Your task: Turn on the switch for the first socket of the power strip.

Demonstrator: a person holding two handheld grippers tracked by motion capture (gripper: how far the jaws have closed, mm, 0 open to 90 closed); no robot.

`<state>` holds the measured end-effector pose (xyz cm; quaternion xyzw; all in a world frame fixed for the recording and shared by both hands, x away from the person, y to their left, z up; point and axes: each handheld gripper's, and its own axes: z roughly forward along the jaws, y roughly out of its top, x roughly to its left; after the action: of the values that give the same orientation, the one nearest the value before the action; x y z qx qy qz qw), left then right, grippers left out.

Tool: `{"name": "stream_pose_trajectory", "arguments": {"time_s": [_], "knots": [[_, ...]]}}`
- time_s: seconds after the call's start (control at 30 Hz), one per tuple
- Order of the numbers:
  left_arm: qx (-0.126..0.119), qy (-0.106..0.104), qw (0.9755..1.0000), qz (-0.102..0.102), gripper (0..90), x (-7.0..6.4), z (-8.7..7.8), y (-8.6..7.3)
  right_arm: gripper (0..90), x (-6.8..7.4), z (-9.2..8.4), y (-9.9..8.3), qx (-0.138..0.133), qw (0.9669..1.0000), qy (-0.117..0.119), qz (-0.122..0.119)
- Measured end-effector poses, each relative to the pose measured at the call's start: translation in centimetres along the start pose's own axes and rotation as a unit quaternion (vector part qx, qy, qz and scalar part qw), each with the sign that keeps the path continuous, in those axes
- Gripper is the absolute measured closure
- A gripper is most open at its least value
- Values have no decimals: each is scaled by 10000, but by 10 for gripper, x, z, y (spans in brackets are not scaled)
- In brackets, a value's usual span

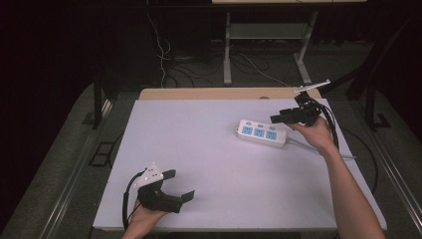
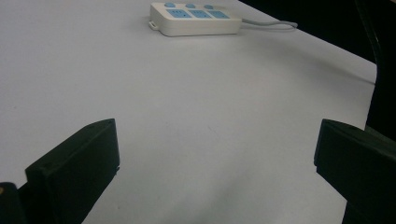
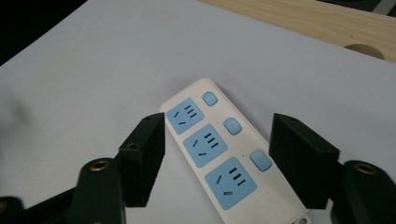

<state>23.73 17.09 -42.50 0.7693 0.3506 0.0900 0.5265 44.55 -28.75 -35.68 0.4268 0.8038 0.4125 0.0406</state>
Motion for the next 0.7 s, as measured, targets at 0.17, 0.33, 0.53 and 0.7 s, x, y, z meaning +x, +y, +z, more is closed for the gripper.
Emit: {"name": "stream_pose_trajectory", "arguments": {"time_s": [0.17,0.33,0.53,0.7], "knots": [[16,-10,10000,7,0,0,1,0,480,-7,5,-2,20,10000,32,47],[24,-9,10000,8,0,0,1,0,630,-11,11,-3,28,10000,39,48],[36,-4,10000,8,0,0,1,0,836,-14,19,-4,16,9999,-138,17],[50,-14,10000,6,0,0,1,0,897,-20,25,-6,141,9992,-361,52]]}}
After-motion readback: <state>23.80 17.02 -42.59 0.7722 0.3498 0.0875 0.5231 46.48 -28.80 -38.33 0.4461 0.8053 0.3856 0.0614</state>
